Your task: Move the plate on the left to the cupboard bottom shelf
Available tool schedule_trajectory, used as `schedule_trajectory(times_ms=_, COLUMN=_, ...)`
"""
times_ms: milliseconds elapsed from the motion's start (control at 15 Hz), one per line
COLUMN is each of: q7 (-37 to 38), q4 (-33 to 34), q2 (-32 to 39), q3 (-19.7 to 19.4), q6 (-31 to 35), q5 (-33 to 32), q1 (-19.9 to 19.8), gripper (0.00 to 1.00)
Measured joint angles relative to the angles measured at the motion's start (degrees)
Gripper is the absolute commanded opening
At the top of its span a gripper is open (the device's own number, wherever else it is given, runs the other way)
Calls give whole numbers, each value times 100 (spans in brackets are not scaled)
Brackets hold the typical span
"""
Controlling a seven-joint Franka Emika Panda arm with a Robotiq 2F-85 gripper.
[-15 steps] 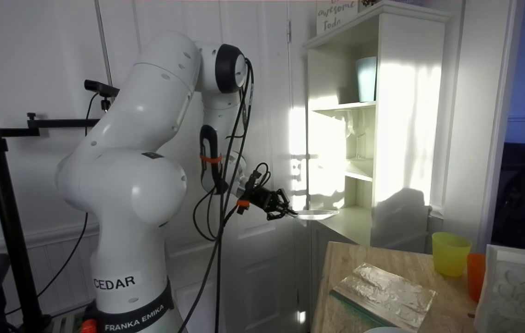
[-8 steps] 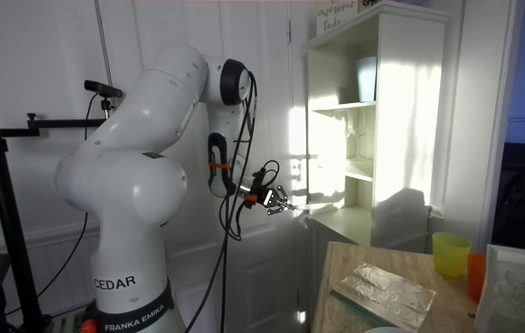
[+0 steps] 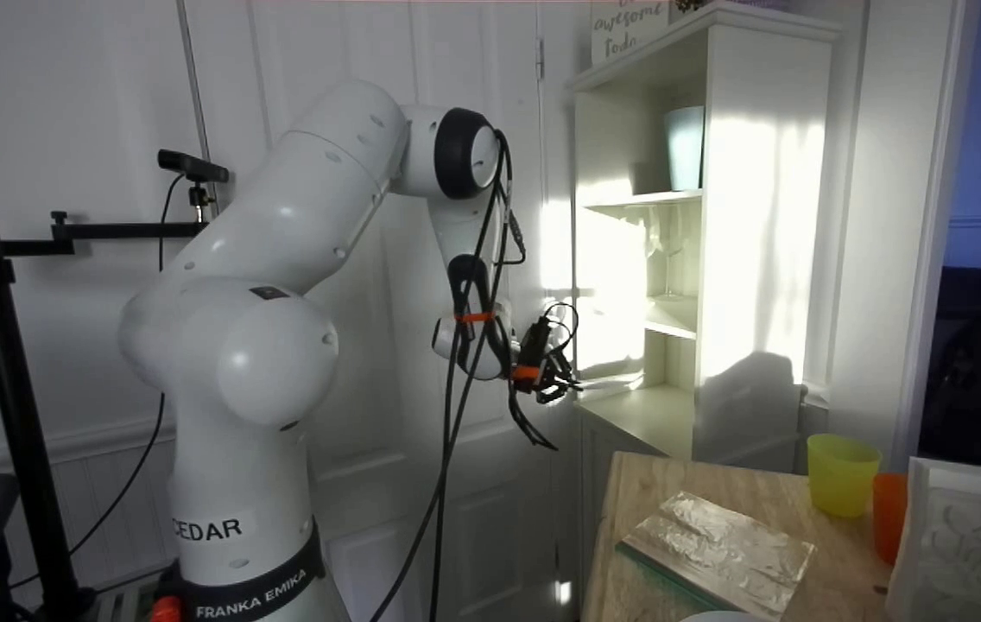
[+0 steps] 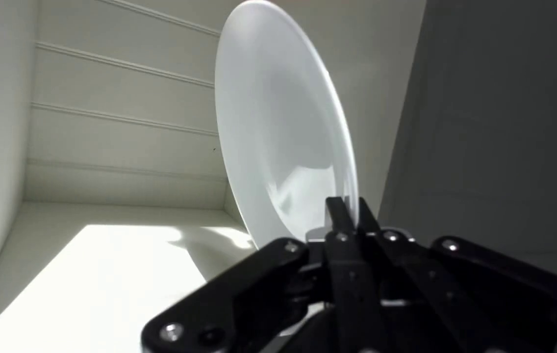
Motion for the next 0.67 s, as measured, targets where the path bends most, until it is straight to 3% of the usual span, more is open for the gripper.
schedule_trajectory(times_ms=333, q7=879, q4=2, q2=-10, q3=22, q6=1155, q5=-1569, q1=-794, gripper=4)
schedule_trajectory(times_ms=667, q7=1064, q4=4, q2=-16, q3=105, q6=1354, q5=-1795, q1=-1005, gripper=4)
